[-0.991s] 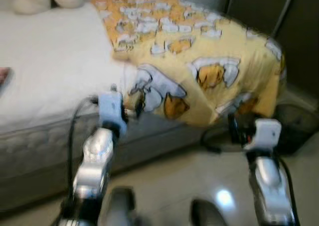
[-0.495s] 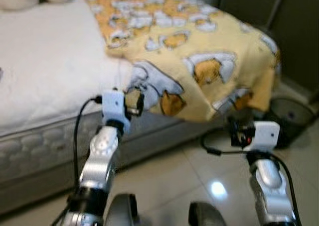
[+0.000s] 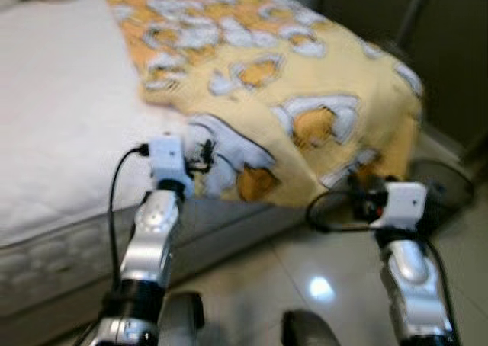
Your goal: Clean up the room
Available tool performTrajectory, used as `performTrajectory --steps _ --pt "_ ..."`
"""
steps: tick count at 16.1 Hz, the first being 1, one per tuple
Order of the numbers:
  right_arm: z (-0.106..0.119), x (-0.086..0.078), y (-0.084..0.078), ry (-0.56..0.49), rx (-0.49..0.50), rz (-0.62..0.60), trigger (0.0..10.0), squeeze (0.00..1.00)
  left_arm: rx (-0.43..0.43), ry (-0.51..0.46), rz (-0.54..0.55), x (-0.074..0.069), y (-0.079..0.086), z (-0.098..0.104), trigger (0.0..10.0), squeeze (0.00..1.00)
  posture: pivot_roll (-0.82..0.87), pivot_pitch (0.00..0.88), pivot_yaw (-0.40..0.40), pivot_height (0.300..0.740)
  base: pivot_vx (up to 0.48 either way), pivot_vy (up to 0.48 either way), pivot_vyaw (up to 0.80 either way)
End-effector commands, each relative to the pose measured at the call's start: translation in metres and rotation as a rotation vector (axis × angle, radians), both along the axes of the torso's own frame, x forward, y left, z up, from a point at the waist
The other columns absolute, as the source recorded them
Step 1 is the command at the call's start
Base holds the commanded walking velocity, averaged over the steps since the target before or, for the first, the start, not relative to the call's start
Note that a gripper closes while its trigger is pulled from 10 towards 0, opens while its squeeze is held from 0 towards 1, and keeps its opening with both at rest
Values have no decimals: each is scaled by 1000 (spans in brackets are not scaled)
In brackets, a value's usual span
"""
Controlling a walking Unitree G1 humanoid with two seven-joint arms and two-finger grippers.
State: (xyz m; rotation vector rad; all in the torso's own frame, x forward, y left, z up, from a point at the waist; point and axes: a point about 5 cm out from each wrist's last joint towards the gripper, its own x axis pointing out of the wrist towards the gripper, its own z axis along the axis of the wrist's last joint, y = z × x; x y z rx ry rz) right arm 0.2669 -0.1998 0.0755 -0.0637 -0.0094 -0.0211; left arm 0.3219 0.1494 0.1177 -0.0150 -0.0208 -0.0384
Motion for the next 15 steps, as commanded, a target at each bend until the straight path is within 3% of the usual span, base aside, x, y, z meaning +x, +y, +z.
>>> performTrajectory --steps 1,4,7,9,10,11,15 --pt "0 1 2 6 4 10 10000 0 -5 8 25 3 4 1 10000 0 -44 0 -7 622 315 364 0" --pt "-1 1 2 13 8 13 10000 0 52 71 1 10 1 -6 10000 0 -45 0 -6 622 251 114 0" --pt "0 2 0 22 11 17 10000 0 124 173 -67 36 0 -15 10000 0 -63 0 -22 622 0 0 0" --pt "1 0 -2 26 6 19 10000 0 141 218 -68 41 -2 -20 10000 0 -73 0 -22 622 0 0 0" --pt "1 -1 -3 29 3 19 10000 0 131 241 -67 42 -3 -22 10000 0 -80 0 -20 622 0 0 0" --pt "1 -7 -6 34 -3 13 10000 0 88 285 -105 46 -16 -25 10000 0 -110 0 -11 622 0 0 0" --pt "-2 -21 -6 48 0 -5 10000 0 39 278 -162 51 -35 -20 10000 0 -146 0 1 622 0 0 0"
